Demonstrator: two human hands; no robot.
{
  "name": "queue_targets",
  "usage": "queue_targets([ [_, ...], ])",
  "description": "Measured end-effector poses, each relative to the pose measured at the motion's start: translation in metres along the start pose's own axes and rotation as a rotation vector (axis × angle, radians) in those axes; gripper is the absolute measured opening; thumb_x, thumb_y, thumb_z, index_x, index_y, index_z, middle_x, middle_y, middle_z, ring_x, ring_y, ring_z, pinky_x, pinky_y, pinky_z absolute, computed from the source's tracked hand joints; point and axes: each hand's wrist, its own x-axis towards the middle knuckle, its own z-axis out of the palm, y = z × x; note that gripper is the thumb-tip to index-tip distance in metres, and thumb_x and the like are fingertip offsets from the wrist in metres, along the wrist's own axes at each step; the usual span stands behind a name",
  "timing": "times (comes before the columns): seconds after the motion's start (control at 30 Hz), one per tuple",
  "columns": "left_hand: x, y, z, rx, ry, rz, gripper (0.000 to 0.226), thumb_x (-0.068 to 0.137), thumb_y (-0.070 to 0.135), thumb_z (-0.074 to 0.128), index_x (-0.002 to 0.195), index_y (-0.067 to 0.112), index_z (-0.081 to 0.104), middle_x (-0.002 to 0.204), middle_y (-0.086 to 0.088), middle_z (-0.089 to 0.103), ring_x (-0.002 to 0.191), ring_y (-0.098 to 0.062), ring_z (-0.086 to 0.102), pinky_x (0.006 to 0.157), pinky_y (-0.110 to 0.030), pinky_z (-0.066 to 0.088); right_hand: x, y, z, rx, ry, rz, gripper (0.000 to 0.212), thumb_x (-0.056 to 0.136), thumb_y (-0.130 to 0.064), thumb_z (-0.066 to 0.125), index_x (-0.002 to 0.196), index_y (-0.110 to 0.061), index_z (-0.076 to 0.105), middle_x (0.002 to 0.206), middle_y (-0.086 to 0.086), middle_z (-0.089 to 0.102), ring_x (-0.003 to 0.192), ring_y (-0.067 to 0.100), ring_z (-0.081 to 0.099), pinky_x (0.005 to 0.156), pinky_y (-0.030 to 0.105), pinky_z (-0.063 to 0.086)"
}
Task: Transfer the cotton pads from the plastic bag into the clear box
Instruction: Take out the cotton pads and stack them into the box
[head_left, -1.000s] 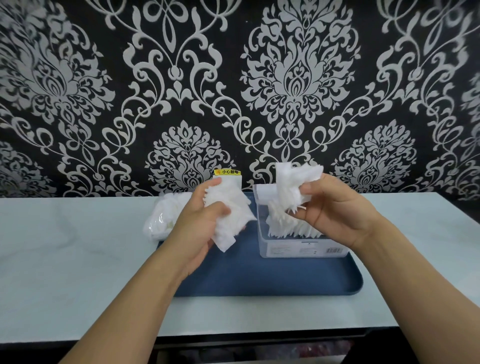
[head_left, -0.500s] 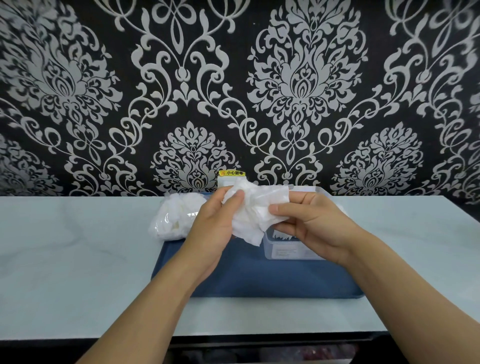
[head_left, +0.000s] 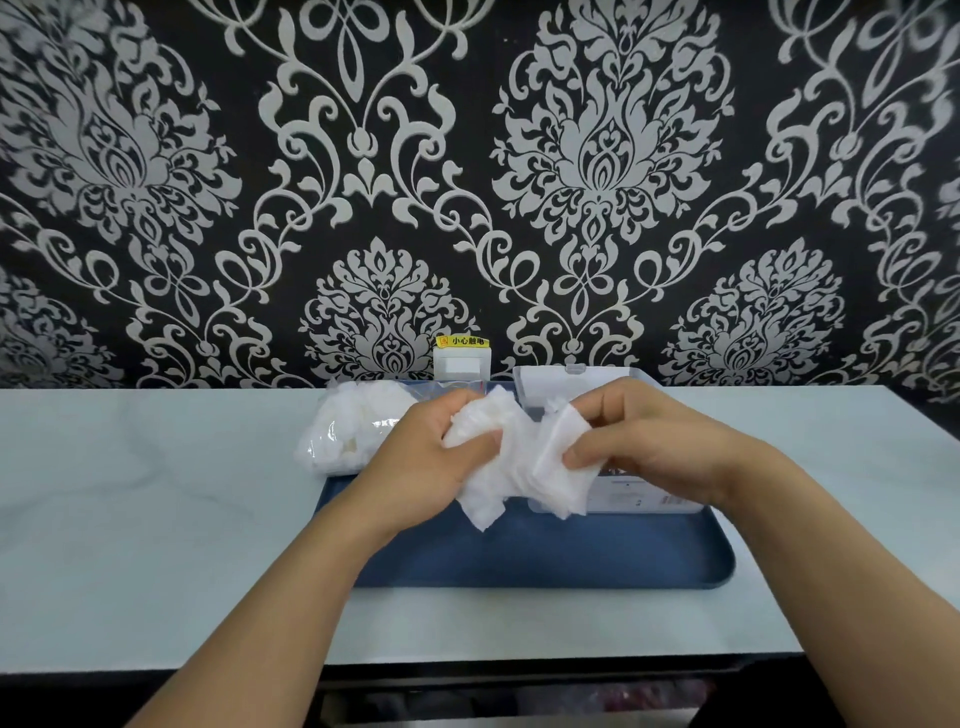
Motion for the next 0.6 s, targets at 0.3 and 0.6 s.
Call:
queue_targets([
  [0.3,0.002,-0.006,0.001,0.055,-0.191,-0.058,0.016,0.094,0.020,0.070,0.110,0.021,0.069,0.104,-0.010,0.076,0.087,-0.015,0.068,0.078,-0.036,0.054,-0.001,-0.009,0.010,-0.244,-0.047,0.012,0.011,0.083,0.005,0.073,0.094,0.003,0.077,0.051,-0.015,0.059,0.046,-0.001,0.049,0.048,0.007,0.036],
  [0.6,0.003,-0.007,-0.002,-0.048,-0.138,-0.056,0.014,0.101,0.024,0.060,0.110,0.020,0.070,0.104,-0.006,0.078,0.089,-0.013,0.070,0.079,-0.033,0.054,0.002,-0.006,0.004,-0.152,0.023,-0.076,0.012,0.078,0.003,0.079,0.089,0.005,0.077,0.059,-0.007,0.064,0.052,0.002,0.050,0.053,0.012,0.040],
])
